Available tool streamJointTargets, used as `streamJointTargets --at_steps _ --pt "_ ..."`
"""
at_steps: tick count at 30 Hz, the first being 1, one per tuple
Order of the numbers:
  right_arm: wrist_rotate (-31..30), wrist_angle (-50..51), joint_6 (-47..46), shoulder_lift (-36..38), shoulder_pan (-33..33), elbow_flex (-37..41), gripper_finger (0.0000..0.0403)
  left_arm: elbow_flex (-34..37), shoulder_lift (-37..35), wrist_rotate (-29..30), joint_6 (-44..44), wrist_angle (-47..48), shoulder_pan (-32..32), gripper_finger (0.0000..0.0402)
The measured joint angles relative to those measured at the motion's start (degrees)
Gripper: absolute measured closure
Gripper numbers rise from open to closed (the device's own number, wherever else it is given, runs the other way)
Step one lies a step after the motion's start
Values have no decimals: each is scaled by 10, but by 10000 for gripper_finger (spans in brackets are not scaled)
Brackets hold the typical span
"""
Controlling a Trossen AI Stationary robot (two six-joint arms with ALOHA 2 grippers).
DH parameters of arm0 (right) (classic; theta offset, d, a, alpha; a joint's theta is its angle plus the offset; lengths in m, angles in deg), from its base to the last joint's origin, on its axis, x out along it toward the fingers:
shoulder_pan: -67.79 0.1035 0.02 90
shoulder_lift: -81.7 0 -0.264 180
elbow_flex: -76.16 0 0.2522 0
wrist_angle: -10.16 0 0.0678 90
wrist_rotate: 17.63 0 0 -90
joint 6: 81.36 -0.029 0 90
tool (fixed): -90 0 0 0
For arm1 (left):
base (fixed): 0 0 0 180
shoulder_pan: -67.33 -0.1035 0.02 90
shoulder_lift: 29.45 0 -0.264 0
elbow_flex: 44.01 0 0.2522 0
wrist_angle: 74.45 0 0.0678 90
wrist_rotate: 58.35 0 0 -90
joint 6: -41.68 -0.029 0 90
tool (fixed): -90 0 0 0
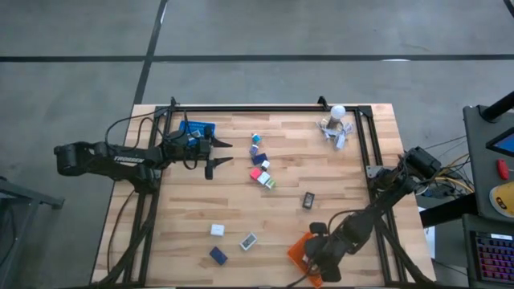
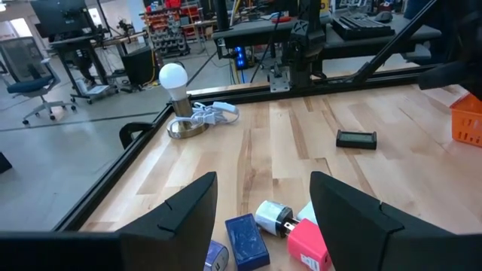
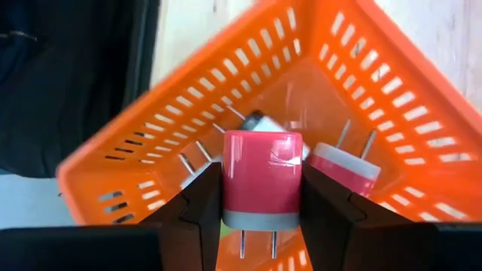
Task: Pick & Place Office items
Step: Put the pink and white charger adapter into the orange bin
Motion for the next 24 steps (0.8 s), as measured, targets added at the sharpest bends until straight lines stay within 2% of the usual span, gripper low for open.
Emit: streamJointTargets --at_steps 13,15,20,24 --pt "0 -7 -4 1 -3 13 277 0 0 0 0 0 0 186" --pt "0 -6 -6 1 -3 12 255 0 0 0 0 0 0 186" --pt "-6 -4 -24 1 -4 9 159 0 0 0 0 0 0 186" --pt "-6 -4 -42 1 -4 8 121 0 0 0 0 0 0 186"
